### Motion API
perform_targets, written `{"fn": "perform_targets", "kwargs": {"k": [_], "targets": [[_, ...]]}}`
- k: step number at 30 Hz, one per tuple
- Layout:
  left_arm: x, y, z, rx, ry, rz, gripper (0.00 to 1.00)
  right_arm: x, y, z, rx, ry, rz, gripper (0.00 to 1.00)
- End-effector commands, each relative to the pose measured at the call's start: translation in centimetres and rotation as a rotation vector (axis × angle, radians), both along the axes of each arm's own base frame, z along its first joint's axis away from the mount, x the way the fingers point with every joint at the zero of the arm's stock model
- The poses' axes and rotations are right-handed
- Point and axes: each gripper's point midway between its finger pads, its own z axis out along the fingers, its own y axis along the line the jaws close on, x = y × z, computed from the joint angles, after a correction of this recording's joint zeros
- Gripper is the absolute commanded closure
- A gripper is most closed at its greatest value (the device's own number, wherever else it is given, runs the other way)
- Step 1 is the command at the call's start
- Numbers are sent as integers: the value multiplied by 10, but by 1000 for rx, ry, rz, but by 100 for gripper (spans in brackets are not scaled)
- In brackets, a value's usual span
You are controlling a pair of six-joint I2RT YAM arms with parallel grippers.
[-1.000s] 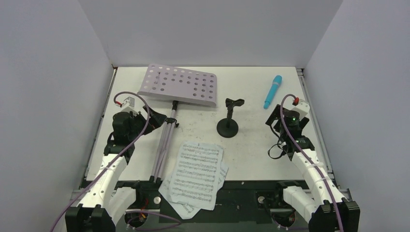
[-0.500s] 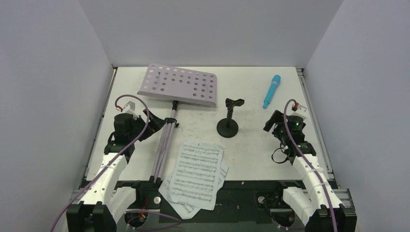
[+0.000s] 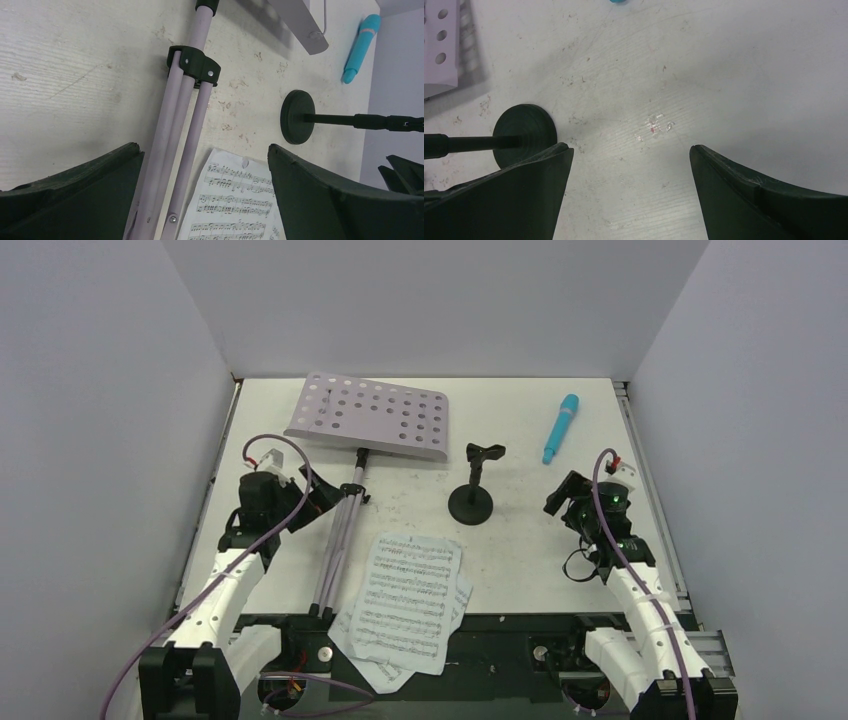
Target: Set up the instrument practice props
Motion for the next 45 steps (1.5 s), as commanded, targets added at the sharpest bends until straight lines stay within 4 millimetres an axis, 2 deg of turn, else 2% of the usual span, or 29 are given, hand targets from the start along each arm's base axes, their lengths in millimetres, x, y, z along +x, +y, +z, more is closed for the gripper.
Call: {"fn": "perform_targets", "kwargs": {"k": [1,6,13,17,25,31,37,45], "targets": [[18,7,30,67,-81,-10,4,7,11,2,79,-19,19,10],[26,9,37,94,-66,-7,4,24,33,11,163,-72,107,10],[33,-3,45,216,-65,-43,4,47,36,33,137,-83,152,10],[29,-10,42,295,-26,-72,4,44,34,34,106,-42,170,10],[11,-8,11,379,66,-68,4,29,24,17,75,-108,121,10],[-5,-12,-17,418,156,-96,4,25,43,11,166,-119,185,10],[-23,-24,-28,422,200,-146,3,21,49,-3,189,-55,216,10],[-34,-21,-64,441,276,-151,4,22,51,-10,225,-60,201,10]]}}
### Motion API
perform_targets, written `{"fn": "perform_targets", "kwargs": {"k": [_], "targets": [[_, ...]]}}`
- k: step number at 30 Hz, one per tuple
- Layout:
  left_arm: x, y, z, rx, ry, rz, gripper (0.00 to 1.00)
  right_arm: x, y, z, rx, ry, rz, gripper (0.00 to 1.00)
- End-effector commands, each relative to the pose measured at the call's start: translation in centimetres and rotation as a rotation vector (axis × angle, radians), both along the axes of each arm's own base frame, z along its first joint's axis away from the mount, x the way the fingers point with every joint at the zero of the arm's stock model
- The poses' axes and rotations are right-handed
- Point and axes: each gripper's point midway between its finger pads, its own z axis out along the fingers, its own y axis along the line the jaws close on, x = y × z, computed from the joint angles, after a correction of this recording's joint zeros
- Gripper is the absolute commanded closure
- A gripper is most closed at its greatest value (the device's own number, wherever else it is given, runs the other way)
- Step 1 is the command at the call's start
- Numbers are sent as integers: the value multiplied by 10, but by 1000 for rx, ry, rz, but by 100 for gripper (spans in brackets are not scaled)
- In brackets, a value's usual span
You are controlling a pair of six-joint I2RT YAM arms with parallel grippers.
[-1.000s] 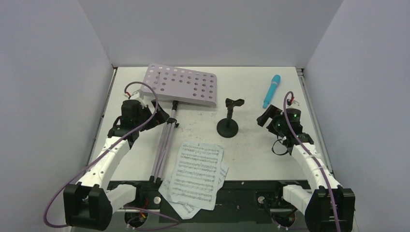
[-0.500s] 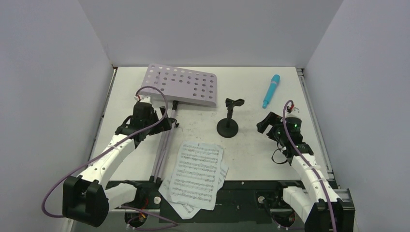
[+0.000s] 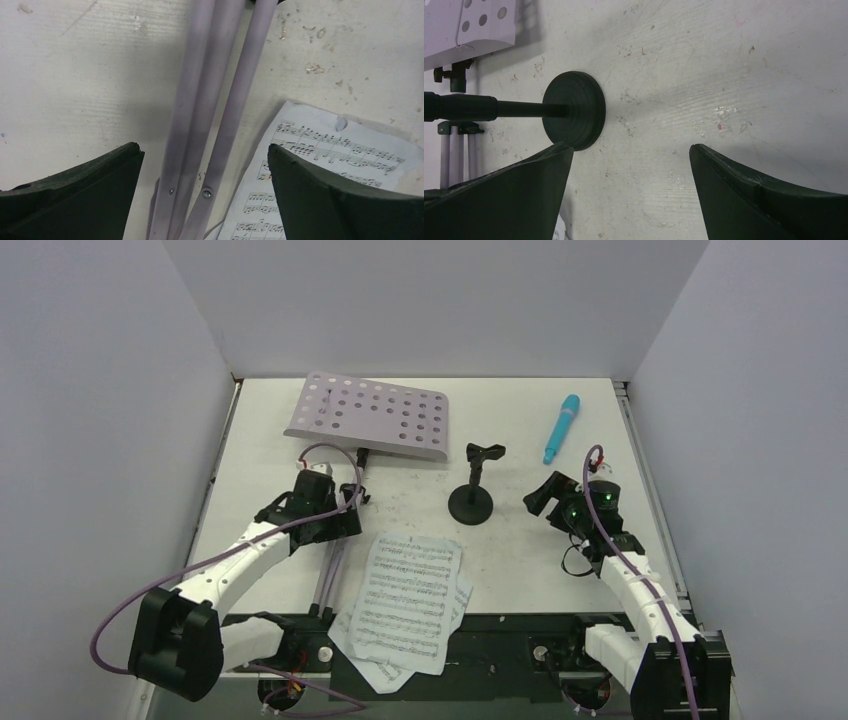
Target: Set up the instrument practice props
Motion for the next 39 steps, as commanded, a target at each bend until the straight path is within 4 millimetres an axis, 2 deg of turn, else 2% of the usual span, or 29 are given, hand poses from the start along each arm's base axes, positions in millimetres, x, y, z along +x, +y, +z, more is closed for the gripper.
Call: {"fn": "perform_targets", "kwargs": {"k": [1,6,10,11,17,21,25,30,39], "targets": [[1,0,-14,8,22,14,3,10,1,11,26,-78,2,10],[5,-11,-17,-29,25,-18,3,6,11,14,39,-77,73,10],[5,-12,-25,-23,50,-25,0,1,29,18,83,-92,181,10],[5,-12,-28,-22,54,-26,5,-1,35,21,101,-103,217,10],[6,-19,-41,-29,83,-44,16,-8,66,47,192,-177,333,10],[6,-20,-48,-8,101,-52,22,-11,103,68,231,-235,421,10],[2,-17,-54,15,123,-48,25,-4,127,95,276,-304,454,10],[-1,-14,-53,21,105,-45,25,15,136,132,386,-396,421,10],[-3,-2,-38,32,13,-15,17,46,144,154,544,-435,350,10]]}}
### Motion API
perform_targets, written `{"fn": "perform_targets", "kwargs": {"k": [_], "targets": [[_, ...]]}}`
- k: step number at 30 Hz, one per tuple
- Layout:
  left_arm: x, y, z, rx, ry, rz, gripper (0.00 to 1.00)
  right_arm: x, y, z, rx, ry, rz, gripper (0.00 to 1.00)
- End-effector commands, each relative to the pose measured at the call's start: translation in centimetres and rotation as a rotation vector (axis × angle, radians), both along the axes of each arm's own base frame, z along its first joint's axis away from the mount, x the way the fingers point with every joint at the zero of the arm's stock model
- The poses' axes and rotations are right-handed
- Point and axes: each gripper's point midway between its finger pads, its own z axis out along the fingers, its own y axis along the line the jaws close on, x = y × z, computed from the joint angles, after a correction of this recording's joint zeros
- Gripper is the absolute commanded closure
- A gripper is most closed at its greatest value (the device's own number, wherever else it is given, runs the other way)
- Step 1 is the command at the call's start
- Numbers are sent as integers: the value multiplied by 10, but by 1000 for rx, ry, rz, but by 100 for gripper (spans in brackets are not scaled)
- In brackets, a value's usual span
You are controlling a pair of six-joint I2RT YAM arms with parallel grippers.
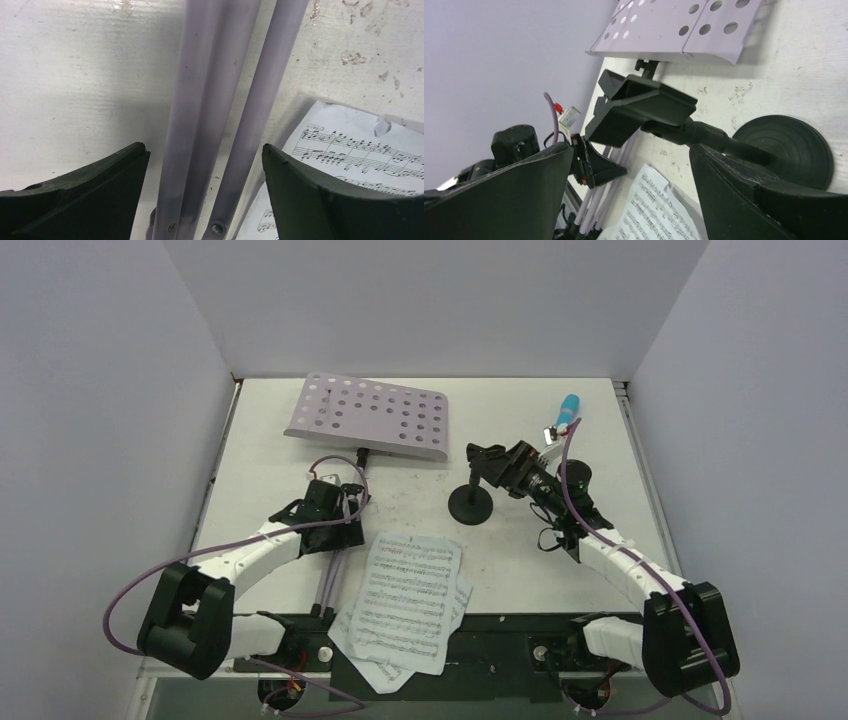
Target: Set up the instrument practice props
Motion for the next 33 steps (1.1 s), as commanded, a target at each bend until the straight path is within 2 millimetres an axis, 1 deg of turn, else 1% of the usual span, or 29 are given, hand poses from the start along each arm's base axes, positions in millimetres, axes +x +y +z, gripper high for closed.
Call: {"fn": "perform_targets", "kwargs": {"k": [1,2,5,9,12,13,17,22,25,27,33], "targets": [[7,2,14,-8,-92,11,16,22,5,51,150,-117,-32,10],[8,2,16,-10,-101,12,16,25,5,53,166,-115,-35,10],[7,2,18,-15,-112,12,16,35,2,51,191,-82,-66,10],[8,1,17,-21,-117,10,16,47,-12,43,220,-42,-124,7],[7,0,16,-24,-113,4,16,51,-22,46,259,-50,-136,2],[7,0,15,-23,-110,3,16,54,-25,46,269,-43,-142,3],[8,0,14,-27,-113,7,16,59,-25,41,283,-5,-131,11],[8,0,13,-24,-108,7,15,58,-9,38,314,35,-76,17],[8,1,13,-27,-111,11,15,57,-2,40,338,41,-48,26],[8,1,13,-27,-116,14,15,57,-1,40,348,47,-42,34],[8,1,15,-41,-134,18,15,54,-2,40,351,53,-44,72]]}}
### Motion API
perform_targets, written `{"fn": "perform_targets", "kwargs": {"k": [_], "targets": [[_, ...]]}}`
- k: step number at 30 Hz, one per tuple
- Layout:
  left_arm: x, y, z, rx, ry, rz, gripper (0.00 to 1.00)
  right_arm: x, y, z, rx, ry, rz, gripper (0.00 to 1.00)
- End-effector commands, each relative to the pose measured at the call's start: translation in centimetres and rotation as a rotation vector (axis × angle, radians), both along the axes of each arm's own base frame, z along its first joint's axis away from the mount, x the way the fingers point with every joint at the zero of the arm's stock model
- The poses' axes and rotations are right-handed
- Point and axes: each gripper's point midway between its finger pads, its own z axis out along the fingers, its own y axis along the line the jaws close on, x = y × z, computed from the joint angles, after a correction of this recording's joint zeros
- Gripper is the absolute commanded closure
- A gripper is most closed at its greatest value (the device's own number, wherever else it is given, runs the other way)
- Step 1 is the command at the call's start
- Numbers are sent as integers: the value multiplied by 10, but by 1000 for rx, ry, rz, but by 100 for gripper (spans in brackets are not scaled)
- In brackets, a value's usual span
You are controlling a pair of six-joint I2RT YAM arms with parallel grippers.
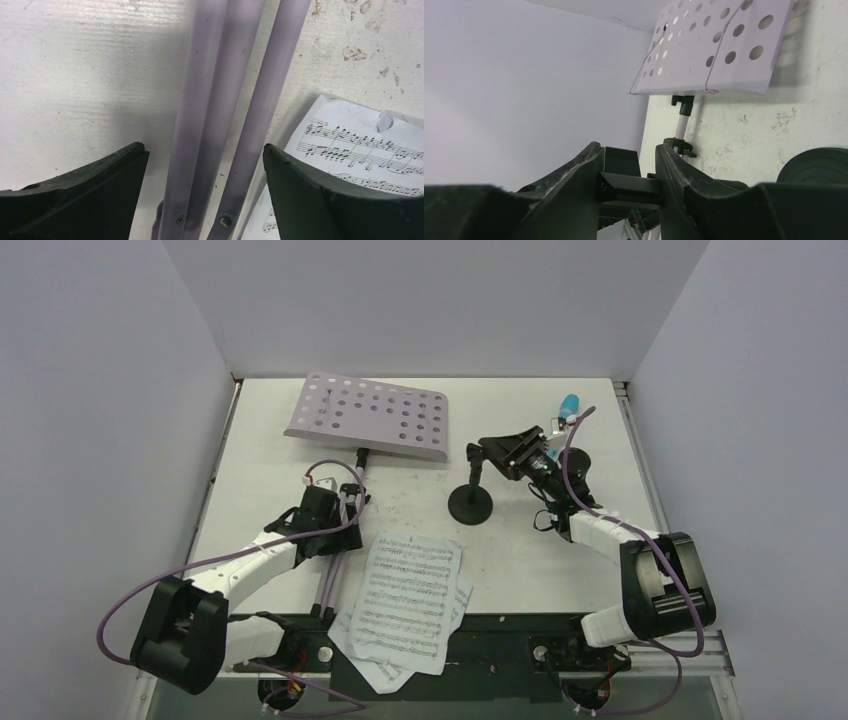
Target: Set up the instrument practice props
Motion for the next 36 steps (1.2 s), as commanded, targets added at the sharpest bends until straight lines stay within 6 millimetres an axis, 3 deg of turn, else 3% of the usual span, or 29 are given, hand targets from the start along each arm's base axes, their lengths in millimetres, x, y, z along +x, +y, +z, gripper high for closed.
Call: {"fn": "perform_targets", "kwargs": {"k": [1,10,20,36], "targets": [[12,-3,12,-29,-73,9,15,-1,2,26,21,-81,14,75],[11,0,19,-43,-126,25,15,0,-14,46,-18,-126,-23,94],[11,1,20,-44,-134,29,15,-2,-65,65,-30,-159,-109,95],[11,0,21,-50,-139,24,15,-4,-193,51,-85,-98,-356,95]]}}
